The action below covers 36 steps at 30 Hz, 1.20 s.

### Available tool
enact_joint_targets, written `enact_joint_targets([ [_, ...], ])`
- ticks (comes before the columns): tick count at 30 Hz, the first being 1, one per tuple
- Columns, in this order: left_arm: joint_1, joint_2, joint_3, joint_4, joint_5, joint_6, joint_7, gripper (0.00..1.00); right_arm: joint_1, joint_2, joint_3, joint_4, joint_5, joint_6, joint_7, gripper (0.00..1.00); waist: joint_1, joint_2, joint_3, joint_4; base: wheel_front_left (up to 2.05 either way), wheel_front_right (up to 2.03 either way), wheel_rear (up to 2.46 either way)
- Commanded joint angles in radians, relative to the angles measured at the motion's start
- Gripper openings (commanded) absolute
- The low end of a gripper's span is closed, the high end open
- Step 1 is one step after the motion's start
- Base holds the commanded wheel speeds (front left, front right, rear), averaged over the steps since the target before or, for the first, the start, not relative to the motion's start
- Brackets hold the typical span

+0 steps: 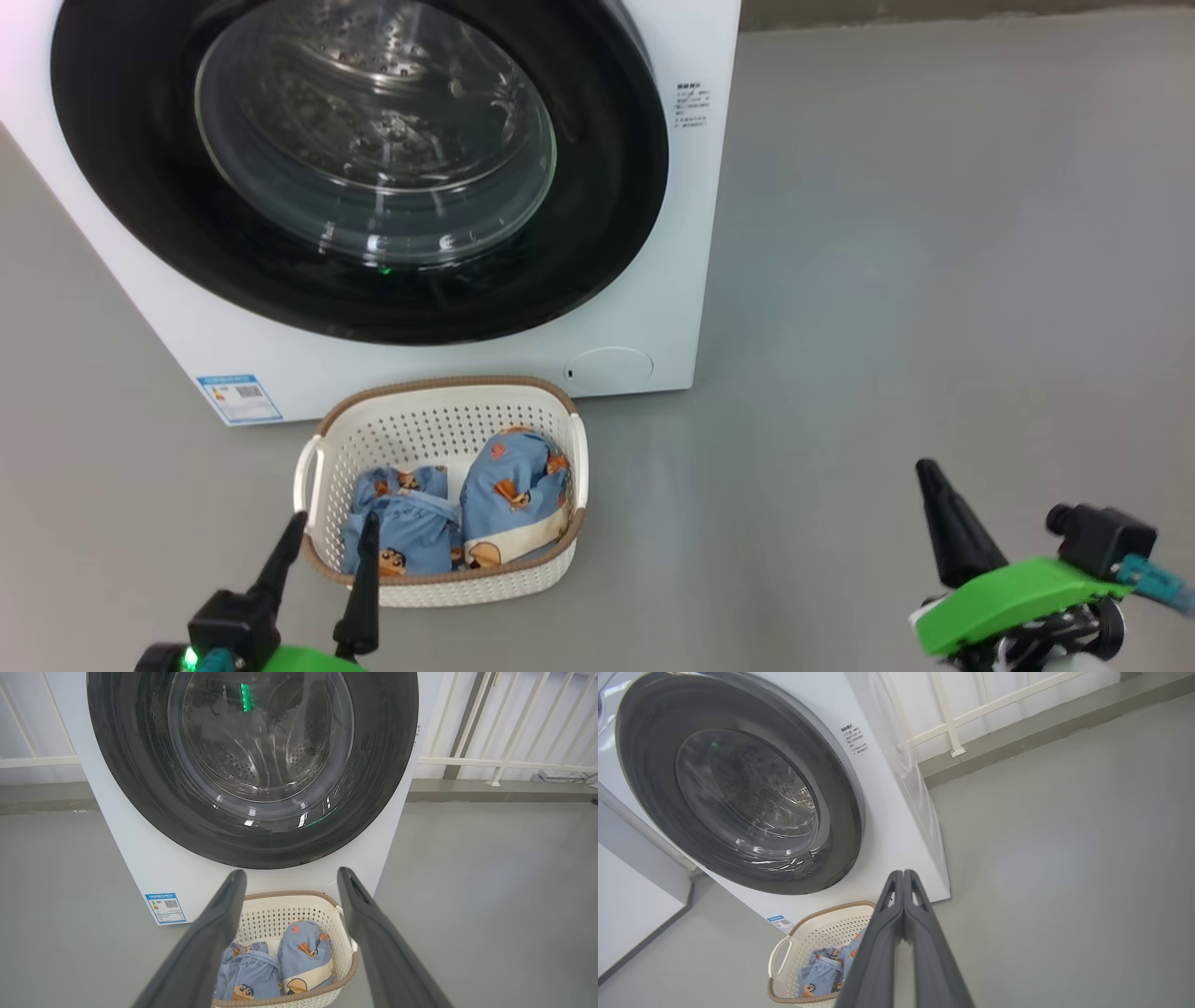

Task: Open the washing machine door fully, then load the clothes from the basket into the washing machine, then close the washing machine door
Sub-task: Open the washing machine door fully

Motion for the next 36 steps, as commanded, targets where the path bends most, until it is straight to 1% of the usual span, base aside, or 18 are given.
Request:
enact_joint_targets([
  [1,-0.058,0.013,0.033,-0.030,0.003,0.000,-0.012,1.00,-0.060,0.000,0.010,-0.022,0.073,0.002,0.012,0.00,0.0000,0.0000,0.020,0.006,0.00,0.00,0.00],
  [3,-0.068,0.013,0.034,-0.036,0.004,0.000,-0.012,1.00,-0.083,0.002,-0.012,-0.018,0.221,0.002,0.045,0.00,0.0000,0.0000,0.038,0.010,0.00,0.00,0.00],
  [5,-0.078,0.012,0.035,-0.043,0.004,-0.001,-0.012,1.00,-0.108,0.003,-0.039,-0.008,0.339,0.002,0.074,0.00,0.0000,0.0000,0.057,0.016,0.00,0.00,0.00],
  [9,-0.099,0.011,0.030,-0.057,0.006,-0.004,-0.012,1.00,-0.169,0.003,-0.096,0.033,0.612,0.002,0.136,0.00,0.0000,0.0000,0.100,0.032,0.00,0.00,0.00],
  [12,-0.117,0.010,0.026,-0.069,0.007,-0.005,-0.012,1.00,-0.228,0.004,-0.138,0.082,0.778,0.002,0.187,0.00,0.0000,0.0000,0.133,0.045,0.00,0.00,0.00],
  [16,-0.139,0.009,0.019,-0.085,0.007,-0.008,-0.012,1.00,-0.324,0.004,-0.180,0.156,0.938,0.002,0.259,0.00,0.0000,0.0000,0.180,0.059,0.00,0.00,0.00],
  [20,-0.165,0.008,0.009,-0.096,0.007,-0.010,-0.012,1.00,-0.437,0.004,-0.210,0.247,1.047,0.002,0.324,0.00,0.0000,0.0000,0.229,0.073,0.00,0.00,0.00],
  [24,-0.193,0.007,0.001,-0.102,0.004,-0.013,-0.012,1.00,-0.563,-0.003,-0.230,0.339,1.117,0.002,0.379,0.00,0.0000,0.0000,0.275,0.085,0.00,0.00,0.00],
  [29,-0.228,0.006,-0.012,-0.105,0.002,-0.015,-0.012,1.00,-0.726,-0.032,-0.231,0.439,1.164,0.002,0.433,0.00,0.0000,0.0000,0.328,0.100,0.00,0.00,0.00],
  [30,-0.228,0.006,-0.012,-0.105,0.002,-0.015,-0.012,1.00,-0.726,-0.032,-0.231,0.439,1.164,0.002,0.433,0.00,0.0000,0.0000,0.328,0.100,0.00,0.00,0.00],
  [36,-0.263,0.005,-0.029,-0.111,-0.005,-0.017,-0.012,1.00,-0.899,-0.074,-0.207,0.533,1.179,0.002,0.488,0.00,0.0000,0.0000,0.378,0.120,0.00,0.00,0.00],
])
